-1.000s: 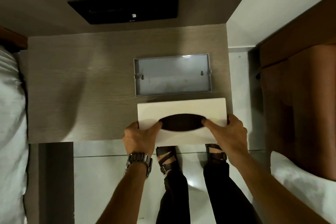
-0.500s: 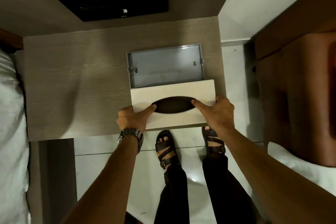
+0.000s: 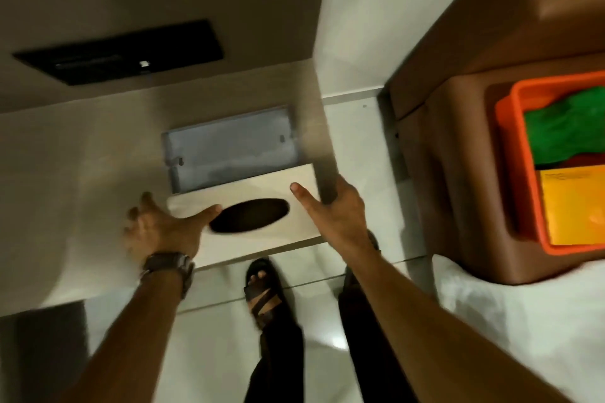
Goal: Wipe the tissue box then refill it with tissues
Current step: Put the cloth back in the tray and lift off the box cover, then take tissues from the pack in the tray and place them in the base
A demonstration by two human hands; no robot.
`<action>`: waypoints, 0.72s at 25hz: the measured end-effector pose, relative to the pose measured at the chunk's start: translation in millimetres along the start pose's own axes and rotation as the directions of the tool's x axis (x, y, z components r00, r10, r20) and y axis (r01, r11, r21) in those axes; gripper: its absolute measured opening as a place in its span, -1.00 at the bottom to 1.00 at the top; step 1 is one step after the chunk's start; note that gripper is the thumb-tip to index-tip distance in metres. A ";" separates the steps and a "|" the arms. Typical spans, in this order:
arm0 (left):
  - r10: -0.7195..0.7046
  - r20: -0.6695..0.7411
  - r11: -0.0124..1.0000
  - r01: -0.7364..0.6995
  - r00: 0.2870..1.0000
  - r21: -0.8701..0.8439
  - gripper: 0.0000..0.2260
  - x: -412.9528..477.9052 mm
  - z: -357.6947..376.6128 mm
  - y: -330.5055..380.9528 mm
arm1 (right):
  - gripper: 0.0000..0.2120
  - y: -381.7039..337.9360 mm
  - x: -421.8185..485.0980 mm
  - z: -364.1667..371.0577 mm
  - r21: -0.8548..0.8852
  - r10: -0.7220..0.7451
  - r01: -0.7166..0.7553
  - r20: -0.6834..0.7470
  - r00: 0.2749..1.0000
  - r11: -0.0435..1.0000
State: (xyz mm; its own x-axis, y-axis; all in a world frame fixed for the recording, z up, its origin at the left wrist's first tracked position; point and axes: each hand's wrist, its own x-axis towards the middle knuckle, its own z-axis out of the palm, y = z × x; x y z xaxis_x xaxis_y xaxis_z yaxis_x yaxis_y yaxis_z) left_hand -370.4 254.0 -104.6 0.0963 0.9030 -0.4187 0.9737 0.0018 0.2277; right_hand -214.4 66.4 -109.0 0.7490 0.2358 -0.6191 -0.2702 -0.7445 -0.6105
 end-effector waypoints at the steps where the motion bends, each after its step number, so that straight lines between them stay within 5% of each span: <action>1: 0.119 -0.067 0.993 -0.119 0.991 0.005 0.02 -0.7 1.2 10.3 | -0.15 -1.1 -3.6 -11.2 0.062 -0.005 0.008 -0.049 0.999 0.998; 6: 0.521 0.109 0.853 -0.519 0.846 -0.050 -0.27 -59.4 38.9 162.8 | -0.26 16.0 3.3 -125.7 0.172 -0.005 0.065 -0.332 0.943 0.983; 9: 0.713 0.124 0.700 -0.691 0.690 -0.179 -0.32 -153.1 60.2 271.8 | -0.42 39.4 14.2 -212.9 0.259 0.054 0.133 -0.605 0.794 0.957; 12: 0.853 0.210 0.522 -0.772 0.477 -0.363 -0.46 -250.2 91.8 365.8 | -0.47 78.9 17.9 -298.0 0.316 0.181 0.146 -0.801 0.571 0.938; 15: 0.892 0.387 0.406 -0.791 0.234 -0.458 -0.57 -328.6 135.4 426.2 | -0.38 124.0 23.1 -353.5 0.431 0.377 0.058 -0.841 0.389 0.901; 18: 0.806 0.583 0.397 -0.826 0.104 -0.401 -0.45 -372.9 179.3 457.1 | -0.23 156.9 31.9 -378.4 0.643 0.553 0.117 -0.726 0.408 0.757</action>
State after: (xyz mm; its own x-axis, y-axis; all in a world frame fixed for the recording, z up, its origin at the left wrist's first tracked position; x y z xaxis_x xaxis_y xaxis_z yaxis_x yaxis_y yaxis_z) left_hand 75.8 -158.9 -2.0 0.9150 -0.1547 -0.3726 0.2242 -0.5728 0.7884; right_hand -4.0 -279.2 -37.6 0.5956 -0.7692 -0.2315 -0.5053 -0.1347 -0.8524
